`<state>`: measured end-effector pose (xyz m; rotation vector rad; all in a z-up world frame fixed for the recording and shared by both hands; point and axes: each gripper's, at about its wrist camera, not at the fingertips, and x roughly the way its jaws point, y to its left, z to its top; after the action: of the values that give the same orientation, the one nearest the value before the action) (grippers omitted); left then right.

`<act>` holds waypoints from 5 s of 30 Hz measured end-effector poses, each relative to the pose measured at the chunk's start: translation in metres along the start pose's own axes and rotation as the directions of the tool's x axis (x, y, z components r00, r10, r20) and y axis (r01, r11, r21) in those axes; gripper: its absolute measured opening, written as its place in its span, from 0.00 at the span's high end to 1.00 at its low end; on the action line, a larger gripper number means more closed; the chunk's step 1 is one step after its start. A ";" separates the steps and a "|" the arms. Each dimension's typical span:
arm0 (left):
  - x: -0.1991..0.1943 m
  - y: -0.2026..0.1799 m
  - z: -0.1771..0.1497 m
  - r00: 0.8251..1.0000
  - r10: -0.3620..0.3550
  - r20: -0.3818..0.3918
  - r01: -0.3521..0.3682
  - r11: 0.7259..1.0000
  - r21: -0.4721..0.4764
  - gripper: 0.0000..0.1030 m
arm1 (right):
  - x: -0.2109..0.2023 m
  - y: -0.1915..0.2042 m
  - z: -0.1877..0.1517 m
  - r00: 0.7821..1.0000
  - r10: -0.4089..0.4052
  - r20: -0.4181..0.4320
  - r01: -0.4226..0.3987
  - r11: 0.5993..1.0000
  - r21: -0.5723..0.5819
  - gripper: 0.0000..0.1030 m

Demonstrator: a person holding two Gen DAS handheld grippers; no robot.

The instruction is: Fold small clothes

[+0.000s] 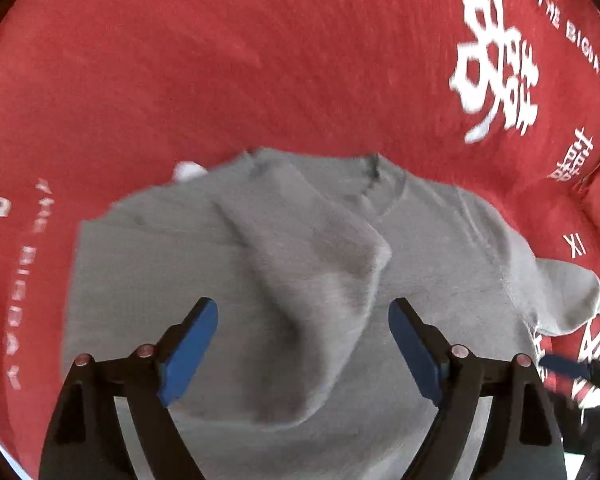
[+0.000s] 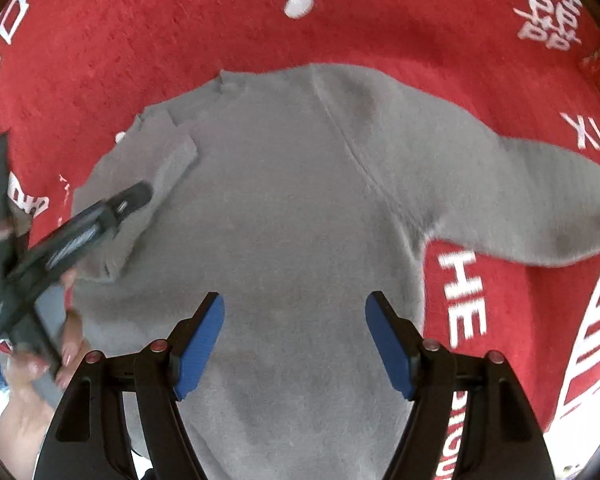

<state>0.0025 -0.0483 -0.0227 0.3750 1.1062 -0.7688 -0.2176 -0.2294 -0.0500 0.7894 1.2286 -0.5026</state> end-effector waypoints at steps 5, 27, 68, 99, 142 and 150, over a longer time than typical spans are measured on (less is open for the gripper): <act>-0.032 0.072 -0.011 0.983 0.182 0.014 -0.181 0.982 -0.047 0.14 | 0.005 0.073 0.044 0.998 0.006 0.064 0.007 0.979 -0.205 0.26; 0.019 0.164 -0.017 0.937 0.304 -0.175 -0.330 0.933 -0.147 0.14 | 0.047 -0.004 0.068 0.984 0.144 0.108 -0.158 0.978 0.134 0.47; 0.021 0.118 -0.041 0.908 0.379 -0.177 -0.370 0.925 0.085 0.14 | -0.004 -0.018 0.035 0.981 0.124 0.147 -0.125 0.992 -0.005 0.72; 0.018 -0.130 -0.042 0.963 0.116 -0.243 -0.050 0.964 0.262 0.14 | -0.055 -0.282 -0.093 0.958 0.121 0.261 -0.270 0.693 0.669 0.57; 0.000 -0.007 0.002 0.971 0.212 -0.111 -0.214 0.977 -0.009 0.14 | -0.032 0.006 0.077 0.812 0.568 0.135 -0.533 0.816 -0.224 0.91; 0.013 0.061 -0.028 0.975 0.134 -0.177 -0.164 0.973 -0.165 0.14 | 0.053 0.094 0.040 0.948 0.307 -0.079 -0.314 0.875 -0.368 0.85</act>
<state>0.0313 0.0067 -0.0522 0.3694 1.2764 -0.5068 -0.1094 -0.1956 -0.0712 0.6433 1.1401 0.0094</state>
